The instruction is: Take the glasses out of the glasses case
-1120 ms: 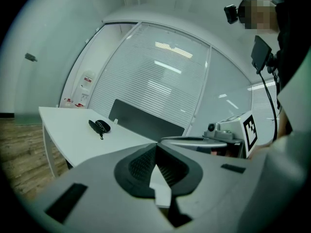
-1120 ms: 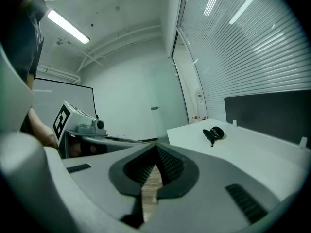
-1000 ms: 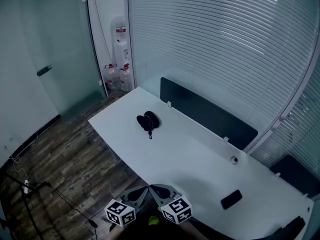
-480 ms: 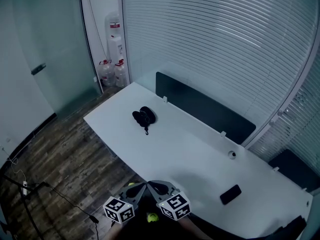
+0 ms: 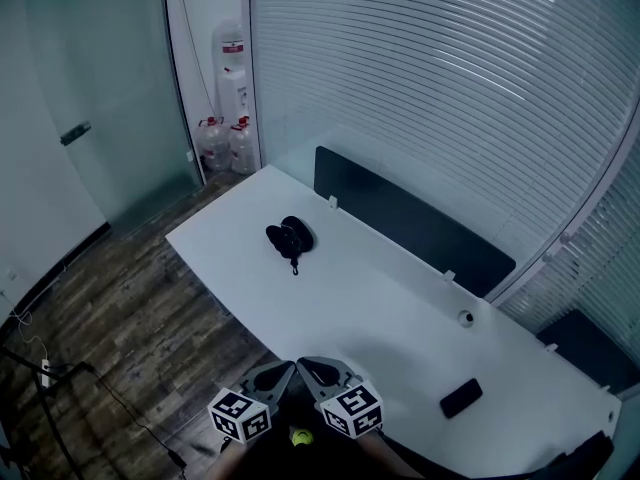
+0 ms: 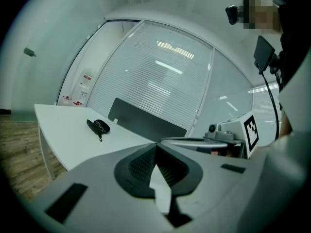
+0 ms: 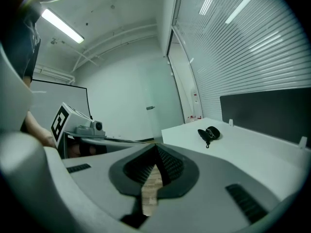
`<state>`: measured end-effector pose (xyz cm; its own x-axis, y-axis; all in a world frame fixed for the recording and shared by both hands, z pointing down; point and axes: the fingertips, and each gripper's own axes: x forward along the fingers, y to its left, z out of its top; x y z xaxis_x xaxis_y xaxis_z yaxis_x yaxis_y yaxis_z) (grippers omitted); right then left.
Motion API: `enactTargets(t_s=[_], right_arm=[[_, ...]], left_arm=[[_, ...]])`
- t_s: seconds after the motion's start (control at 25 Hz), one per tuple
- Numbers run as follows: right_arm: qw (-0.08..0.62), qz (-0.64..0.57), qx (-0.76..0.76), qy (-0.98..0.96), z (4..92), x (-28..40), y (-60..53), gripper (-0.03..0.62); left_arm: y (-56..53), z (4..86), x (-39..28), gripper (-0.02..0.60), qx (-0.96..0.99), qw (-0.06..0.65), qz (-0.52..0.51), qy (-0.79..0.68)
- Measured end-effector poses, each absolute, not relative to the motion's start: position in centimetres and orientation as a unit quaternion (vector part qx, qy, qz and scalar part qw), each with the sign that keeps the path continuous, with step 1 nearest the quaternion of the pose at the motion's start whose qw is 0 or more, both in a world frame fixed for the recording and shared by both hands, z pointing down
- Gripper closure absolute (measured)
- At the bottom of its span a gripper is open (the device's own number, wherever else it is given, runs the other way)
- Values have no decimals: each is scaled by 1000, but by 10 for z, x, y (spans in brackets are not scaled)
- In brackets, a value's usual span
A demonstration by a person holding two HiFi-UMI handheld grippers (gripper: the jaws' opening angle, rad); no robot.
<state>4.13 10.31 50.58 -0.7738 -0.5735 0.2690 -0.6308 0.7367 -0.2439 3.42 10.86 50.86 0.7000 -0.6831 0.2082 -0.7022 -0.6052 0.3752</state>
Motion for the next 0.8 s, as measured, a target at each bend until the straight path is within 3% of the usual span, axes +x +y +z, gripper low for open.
enactTargets(t_s=[0.8], right_arm=[[107, 185, 356, -910, 509, 24, 24, 579]], left_arm=[[33, 507, 17, 581, 903, 241, 17, -355]])
